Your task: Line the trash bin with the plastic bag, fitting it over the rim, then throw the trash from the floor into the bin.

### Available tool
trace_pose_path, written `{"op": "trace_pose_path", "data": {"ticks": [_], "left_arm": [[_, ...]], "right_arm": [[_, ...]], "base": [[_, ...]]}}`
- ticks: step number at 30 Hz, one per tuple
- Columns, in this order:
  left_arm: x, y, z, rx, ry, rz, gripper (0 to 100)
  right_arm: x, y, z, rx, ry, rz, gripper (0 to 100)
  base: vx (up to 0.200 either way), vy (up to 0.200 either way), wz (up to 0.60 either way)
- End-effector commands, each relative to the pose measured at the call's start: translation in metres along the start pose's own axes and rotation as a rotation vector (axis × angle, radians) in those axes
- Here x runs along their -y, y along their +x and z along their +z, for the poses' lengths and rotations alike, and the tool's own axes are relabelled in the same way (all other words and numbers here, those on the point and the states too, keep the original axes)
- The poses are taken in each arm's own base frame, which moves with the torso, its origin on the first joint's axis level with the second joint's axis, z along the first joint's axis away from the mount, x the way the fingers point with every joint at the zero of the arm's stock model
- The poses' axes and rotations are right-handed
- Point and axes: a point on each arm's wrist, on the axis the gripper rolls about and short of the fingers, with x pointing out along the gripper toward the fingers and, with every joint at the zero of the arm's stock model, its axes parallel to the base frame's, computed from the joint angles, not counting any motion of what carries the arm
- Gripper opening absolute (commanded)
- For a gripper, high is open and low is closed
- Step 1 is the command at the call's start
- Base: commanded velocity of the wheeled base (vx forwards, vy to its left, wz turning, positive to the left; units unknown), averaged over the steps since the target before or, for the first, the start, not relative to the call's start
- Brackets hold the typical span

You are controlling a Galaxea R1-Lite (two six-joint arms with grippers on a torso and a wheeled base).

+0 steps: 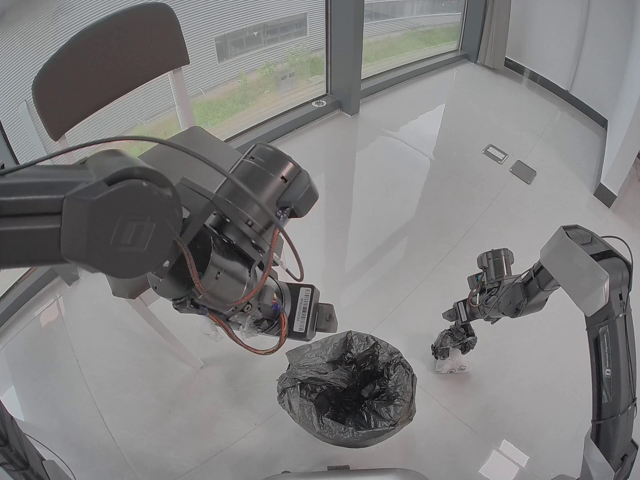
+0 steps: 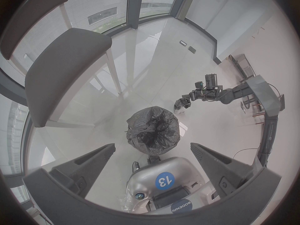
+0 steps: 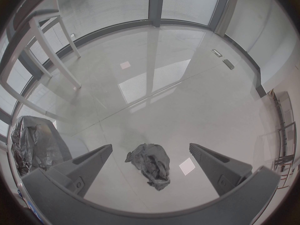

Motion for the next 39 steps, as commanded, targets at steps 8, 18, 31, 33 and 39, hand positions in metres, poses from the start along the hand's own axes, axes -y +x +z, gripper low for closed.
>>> {"op": "trace_pose_path", "data": {"ticks": [8,18,31,33,39], "left_arm": [[0.0,0.004,0.001,0.017,-0.048,0.006,100],[0.005,0.003,-0.006,0.006,-0.052,0.012,100],[0.009,0.009,-0.017,-0.029,-0.054,0.024,100],[0.009,0.011,-0.017,-0.035,-0.055,0.027,100],[0.009,0.012,-0.018,-0.039,-0.063,0.029,100]], "right_arm": [[0.003,0.021,0.005,0.024,-0.004,-0.005,100],[0.008,0.044,0.001,-0.006,0.005,0.001,100],[0.014,0.068,0.0,-0.062,0.009,0.004,100],[0.015,0.074,0.0,-0.062,0.01,0.003,100],[0.014,0.086,-0.001,-0.06,0.009,0.012,100]], "base": [[-0.1,0.0,0.0],[0.0,0.0,0.0],[0.0,0.0,0.0],[0.0,0.0,0.0],[0.0,0.0,0.0]]}}
